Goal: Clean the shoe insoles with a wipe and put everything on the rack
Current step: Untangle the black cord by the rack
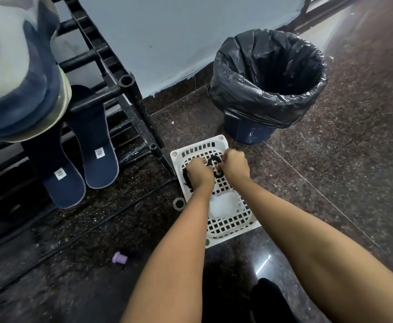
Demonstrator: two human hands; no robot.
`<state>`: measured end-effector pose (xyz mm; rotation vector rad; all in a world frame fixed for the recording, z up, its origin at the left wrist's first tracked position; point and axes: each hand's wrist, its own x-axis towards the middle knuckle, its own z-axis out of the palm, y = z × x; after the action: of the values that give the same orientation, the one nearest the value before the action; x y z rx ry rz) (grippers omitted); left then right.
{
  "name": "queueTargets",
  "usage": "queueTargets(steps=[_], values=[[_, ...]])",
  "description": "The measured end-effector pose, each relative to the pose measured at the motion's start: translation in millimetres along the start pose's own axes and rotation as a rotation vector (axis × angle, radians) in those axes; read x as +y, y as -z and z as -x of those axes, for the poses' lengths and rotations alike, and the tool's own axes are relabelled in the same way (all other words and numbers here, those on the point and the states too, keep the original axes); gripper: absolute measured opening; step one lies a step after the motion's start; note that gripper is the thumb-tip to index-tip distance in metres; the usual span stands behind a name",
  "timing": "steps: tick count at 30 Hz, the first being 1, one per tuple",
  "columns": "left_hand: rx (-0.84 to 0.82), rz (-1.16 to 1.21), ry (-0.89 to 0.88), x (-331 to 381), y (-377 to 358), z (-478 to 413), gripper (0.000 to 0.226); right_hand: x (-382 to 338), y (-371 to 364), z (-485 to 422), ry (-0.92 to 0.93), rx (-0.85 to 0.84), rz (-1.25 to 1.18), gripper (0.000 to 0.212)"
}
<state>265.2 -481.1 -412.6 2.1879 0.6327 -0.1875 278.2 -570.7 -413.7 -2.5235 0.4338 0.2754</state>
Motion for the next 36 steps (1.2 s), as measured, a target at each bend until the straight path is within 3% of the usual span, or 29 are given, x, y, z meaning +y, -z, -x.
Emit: queueTargets(steps=[4,7,11,20,26,29,31,36], values=[[-0.044,0.029,-0.106,-2.2,11.0,-7.1,0.034,-4.8,2.6,5.8,0.003,0.054,0.019,0.025],[-0.171,0.028,-0.135,-2.8,32.4,-19.0,0.039,-12.6,3.5,13.9,0.08,0.167,-0.027,0.018],[-0.222,-0.21,-0.159,2.7,72.8,-17.2,0.031,-25.3,-1.0,36.9,0.232,0.293,-0.151,0.017],[-0.243,-0.352,-0.307,-54.4,129.3,32.4,0.022,-37.8,-32.2,102.8,0.49,0.238,-0.071,0.018],[-0.223,-0.26,-0.213,-116.3,143.0,44.5,0.019,-36.8,-60.9,124.1,0.799,0.144,0.254,0.019],[-0.191,-0.194,-0.177,-139.1,145.4,47.8,0.016,-43.2,-69.6,129.3,0.937,0.132,0.568,0.015],[-0.176,-0.184,-0.153,-149.7,146.6,50.6,0.015,-47.0,-79.1,132.4,0.85,0.021,0.761,0.031],[-0.185,-0.168,-0.118,-163.8,144.3,52.5,0.014,-55.6,-97.1,129.1,0.709,-0.072,1.046,0.054]])
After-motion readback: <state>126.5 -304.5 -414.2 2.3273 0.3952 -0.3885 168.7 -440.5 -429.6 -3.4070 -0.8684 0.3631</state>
